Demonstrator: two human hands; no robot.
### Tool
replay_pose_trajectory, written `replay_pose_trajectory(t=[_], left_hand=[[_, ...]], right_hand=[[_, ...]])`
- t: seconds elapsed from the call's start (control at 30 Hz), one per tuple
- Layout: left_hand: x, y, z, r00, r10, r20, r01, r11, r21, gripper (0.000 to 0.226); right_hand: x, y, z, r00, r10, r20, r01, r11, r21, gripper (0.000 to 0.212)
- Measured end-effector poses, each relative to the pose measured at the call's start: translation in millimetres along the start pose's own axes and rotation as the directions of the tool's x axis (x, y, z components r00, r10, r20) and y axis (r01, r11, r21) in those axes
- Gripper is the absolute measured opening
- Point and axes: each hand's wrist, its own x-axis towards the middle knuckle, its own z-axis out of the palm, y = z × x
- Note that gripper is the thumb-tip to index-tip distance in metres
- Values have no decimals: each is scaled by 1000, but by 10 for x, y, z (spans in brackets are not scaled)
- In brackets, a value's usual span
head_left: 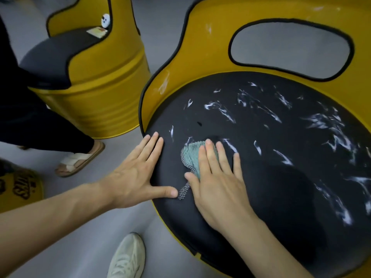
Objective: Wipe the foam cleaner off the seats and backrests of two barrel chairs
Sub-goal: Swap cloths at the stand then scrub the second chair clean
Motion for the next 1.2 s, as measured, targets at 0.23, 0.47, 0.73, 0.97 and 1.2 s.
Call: replay_pose_trajectory(t=[0.23, 0.47, 0.73, 0.97, 1.2], left_hand=[[55, -123, 164, 990, 55, -126, -71, 989, -128, 138], [179, -179, 237, 985, 42, -166, -65, 988, -139, 145], [187, -216, 202, 984, 63, -164, -92, 981, -170, 143], [200, -200, 276, 973, 62, -220, -112, 969, -222, 139], [188, -201, 300, 965, 52, -258, -119, 961, -248, 128]], right_hand=[[-386, -98, 97, 996, 10, -87, -12, 1000, -17, 69], [364, -116, 106, 987, 155, -50, -161, 975, -154, 64], [-217, -112, 84, 994, 96, -60, -106, 973, -203, 71], [248, -126, 14, 987, 142, 70, -130, 980, -151, 73], [-390, -34, 13, 997, 66, 36, -56, 973, -225, 93]])
